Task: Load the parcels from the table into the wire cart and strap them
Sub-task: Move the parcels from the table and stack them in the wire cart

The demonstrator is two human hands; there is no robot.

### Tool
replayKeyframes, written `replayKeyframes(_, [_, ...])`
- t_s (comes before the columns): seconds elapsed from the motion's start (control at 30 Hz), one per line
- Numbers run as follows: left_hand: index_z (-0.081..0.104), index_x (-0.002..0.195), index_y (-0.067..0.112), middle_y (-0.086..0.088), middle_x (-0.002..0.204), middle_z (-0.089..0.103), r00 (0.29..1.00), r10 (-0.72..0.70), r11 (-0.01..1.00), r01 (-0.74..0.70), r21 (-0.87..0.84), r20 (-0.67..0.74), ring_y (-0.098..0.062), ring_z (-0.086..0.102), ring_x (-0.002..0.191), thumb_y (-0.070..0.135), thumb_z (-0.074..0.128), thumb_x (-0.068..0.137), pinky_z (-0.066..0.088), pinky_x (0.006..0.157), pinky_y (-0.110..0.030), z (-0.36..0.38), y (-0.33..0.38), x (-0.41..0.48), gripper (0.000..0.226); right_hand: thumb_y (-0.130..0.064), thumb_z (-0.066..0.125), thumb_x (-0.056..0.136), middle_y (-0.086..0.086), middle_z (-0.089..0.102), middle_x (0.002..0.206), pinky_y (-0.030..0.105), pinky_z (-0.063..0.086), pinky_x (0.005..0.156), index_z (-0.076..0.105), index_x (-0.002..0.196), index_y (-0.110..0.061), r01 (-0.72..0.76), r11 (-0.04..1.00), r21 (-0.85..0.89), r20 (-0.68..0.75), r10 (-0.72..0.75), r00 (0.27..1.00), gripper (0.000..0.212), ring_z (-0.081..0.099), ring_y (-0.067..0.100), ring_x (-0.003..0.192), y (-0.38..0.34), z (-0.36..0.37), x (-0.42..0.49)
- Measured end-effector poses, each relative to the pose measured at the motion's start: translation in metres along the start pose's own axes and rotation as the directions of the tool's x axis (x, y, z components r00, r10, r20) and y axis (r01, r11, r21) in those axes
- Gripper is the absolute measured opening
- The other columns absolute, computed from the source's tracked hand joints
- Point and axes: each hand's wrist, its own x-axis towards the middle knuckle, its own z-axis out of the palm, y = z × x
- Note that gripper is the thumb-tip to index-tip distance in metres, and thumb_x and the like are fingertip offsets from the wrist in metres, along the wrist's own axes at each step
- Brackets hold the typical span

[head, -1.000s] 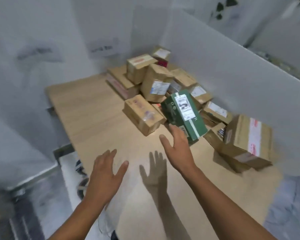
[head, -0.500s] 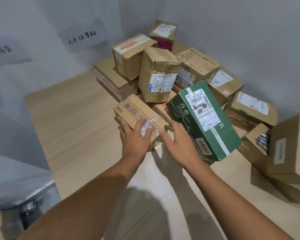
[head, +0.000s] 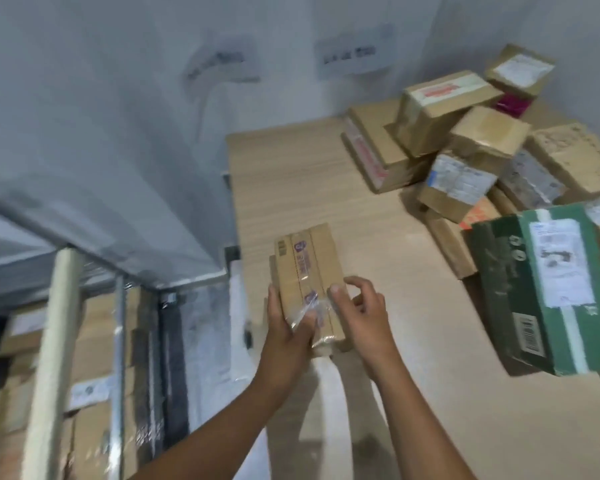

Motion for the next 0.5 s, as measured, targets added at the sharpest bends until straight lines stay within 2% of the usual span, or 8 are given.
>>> replayKeyframes(0.07, [0.035, 0.149, 0.053, 0.016, 0.142, 0.061, 0.987, 0.041, 0.999, -0.042, 0.0, -0.156, -0.009, 0.064, 0.126, 0.045, 0.065, 0.098, 0.056, 0.1, -0.033, -0.057, -0.007, -0.045, 0.06, -0.075, 0.063, 0.071, -0.005, 0.052, 0.121, 0.048, 0.055, 0.098, 0.059, 0.113, -0.055, 0.011, 0.999, 0.049, 0.161, -0.019, 0.987, 0.047, 0.059, 0.02, 0.115, -0.011, 0.053, -0.036])
replayKeyframes(0.13, [0.038, 0.151, 0.044, 0.019, 0.138, 0.063, 0.948, 0.039, 0.999, -0.037, 0.013, -0.315, -0.006, 0.066, 0.122, 0.043, 0.065, 0.099, 0.057, 0.09, -0.02, -0.116, -0.018, -0.085, 0.059, -0.074, 0.067, 0.069, -0.004, 0.058, 0.124, 0.049, 0.057, 0.095, 0.058, 0.112, -0.055, 0.038, 0.996, 0.077, 0.311, -0.061, 0.948, 0.048, 0.063, 0.016, 0.113, -0.02, 0.111, -0.069])
replayKeyframes(0.23, [0.035, 0.155, 0.041, 0.024, 0.141, 0.06, 0.856, 0.02, 1.0, -0.012, 0.019, -0.516, 0.001, 0.06, 0.127, 0.05, 0.064, 0.096, 0.05, 0.095, -0.012, -0.202, -0.026, -0.146, 0.066, -0.074, 0.067, 0.065, 0.001, 0.06, 0.127, 0.047, 0.057, 0.095, 0.057, 0.11, -0.051, 0.083, 0.996, 0.017, 0.476, -0.081, 0.876, 0.051, 0.064, 0.015, 0.111, -0.035, 0.204, -0.118])
replayKeyframes(0.3, [0.035, 0.156, 0.039, 0.025, 0.143, 0.058, 0.772, 0.025, 1.0, -0.023, 0.012, -0.635, 0.001, 0.057, 0.131, 0.048, 0.063, 0.098, 0.048, 0.099, -0.013, -0.251, -0.031, -0.184, 0.065, -0.079, 0.062, 0.064, -0.002, 0.051, 0.131, 0.047, 0.051, 0.103, 0.054, 0.115, -0.052, 0.152, 0.984, -0.093, 0.582, -0.07, 0.81, 0.058, 0.057, 0.019, 0.121, -0.046, 0.264, -0.152])
replayKeyframes(0.4, [0.036, 0.155, 0.039, 0.027, 0.142, 0.057, 0.613, -0.027, 0.997, -0.045, -0.069, -0.789, 0.001, 0.056, 0.131, 0.047, 0.061, 0.099, 0.046, 0.103, -0.015, -0.308, -0.048, -0.244, 0.063, -0.084, 0.059, 0.068, -0.009, 0.037, 0.133, 0.048, 0.041, 0.115, 0.045, 0.14, -0.047, 0.331, 0.922, -0.199, 0.747, -0.076, 0.661, 0.083, 0.044, 0.021, 0.136, -0.051, 0.347, -0.208])
replayKeyframes(0.5, [0.035, 0.147, 0.057, 0.033, 0.137, 0.059, 0.43, -0.108, 0.986, -0.067, -0.151, -0.896, 0.009, 0.057, 0.125, 0.055, 0.062, 0.094, 0.044, 0.095, -0.006, -0.356, -0.069, -0.303, 0.059, -0.076, 0.062, 0.077, -0.009, 0.032, 0.134, 0.047, 0.036, 0.12, 0.039, 0.151, -0.041, 0.448, 0.865, -0.228, 0.858, -0.038, 0.511, 0.085, 0.038, 0.021, 0.142, -0.043, 0.422, -0.27])
